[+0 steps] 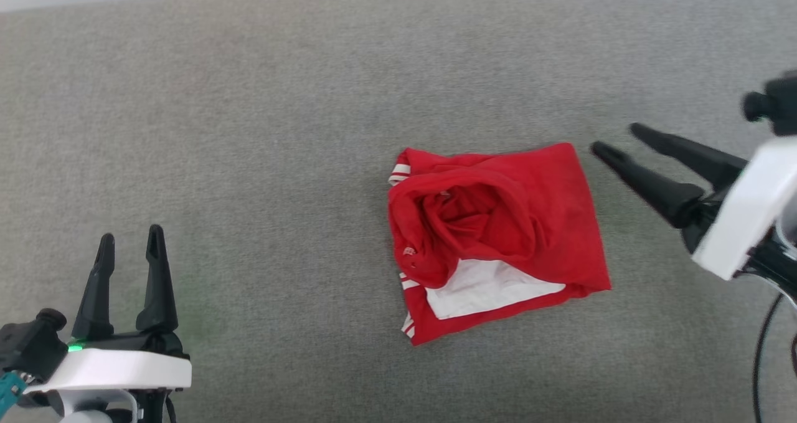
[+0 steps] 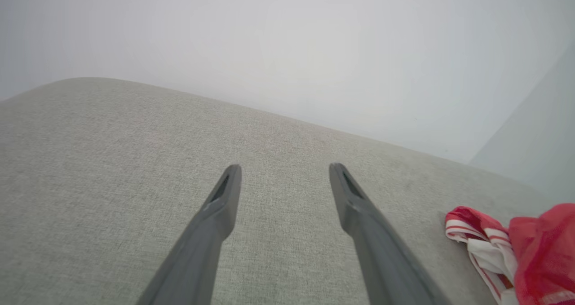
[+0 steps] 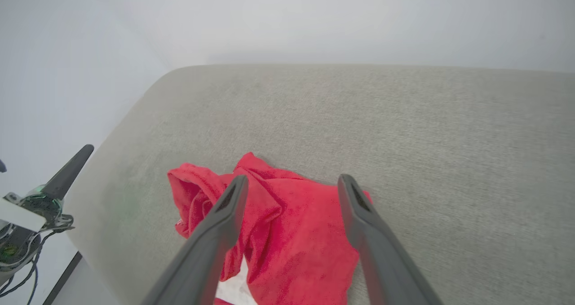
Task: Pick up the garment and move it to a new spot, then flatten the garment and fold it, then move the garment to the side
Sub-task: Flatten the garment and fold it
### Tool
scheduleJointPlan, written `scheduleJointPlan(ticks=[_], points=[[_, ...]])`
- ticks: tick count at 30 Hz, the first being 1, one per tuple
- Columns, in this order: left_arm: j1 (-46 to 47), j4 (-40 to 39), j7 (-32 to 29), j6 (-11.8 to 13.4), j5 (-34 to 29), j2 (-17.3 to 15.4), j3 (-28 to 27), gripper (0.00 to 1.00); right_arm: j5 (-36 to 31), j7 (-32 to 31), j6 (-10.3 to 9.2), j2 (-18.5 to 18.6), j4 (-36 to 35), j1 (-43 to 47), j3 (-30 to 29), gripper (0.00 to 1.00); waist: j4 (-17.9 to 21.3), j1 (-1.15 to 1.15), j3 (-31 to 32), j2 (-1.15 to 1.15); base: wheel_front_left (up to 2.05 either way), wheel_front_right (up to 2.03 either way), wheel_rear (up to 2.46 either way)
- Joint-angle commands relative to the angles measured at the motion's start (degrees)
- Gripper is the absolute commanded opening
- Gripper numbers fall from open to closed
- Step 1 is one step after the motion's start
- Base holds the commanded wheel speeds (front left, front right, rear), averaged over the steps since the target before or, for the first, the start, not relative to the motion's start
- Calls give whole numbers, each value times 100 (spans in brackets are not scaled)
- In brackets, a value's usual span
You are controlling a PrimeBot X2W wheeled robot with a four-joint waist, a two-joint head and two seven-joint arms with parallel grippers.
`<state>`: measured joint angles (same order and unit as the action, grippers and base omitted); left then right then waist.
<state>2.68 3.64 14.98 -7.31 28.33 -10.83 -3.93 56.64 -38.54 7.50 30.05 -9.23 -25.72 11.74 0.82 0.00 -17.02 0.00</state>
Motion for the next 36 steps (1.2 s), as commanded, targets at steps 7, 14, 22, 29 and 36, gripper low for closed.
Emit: scheduleJointPlan(ticks=[7,14,22,29,36], points=[[-178,26,25,-20,-5,-98,-116,100,-407,1262,-3,109,255,594,-264,100,242,0,175,0,0,0,0],[-334,78,25,-20,-87,-163,-197,100,-874,2853,-3,145,801,1028,-167,100,393,0,370,0,0,0,0],[-476,169,25,-21,-273,-212,-281,100,-1429,4600,-4,203,1653,1219,204,100,491,0,618,0,0,0,0],[-628,245,25,-20,-485,-254,-310,100,-1504,5274,-3,185,2298,1239,519,100,473,0,865,0,0,0,0],[-814,203,25,-20,-610,-265,-373,100,-1478,5369,-3,207,2561,1343,659,100,372,0,1066,0,0,0,0]])
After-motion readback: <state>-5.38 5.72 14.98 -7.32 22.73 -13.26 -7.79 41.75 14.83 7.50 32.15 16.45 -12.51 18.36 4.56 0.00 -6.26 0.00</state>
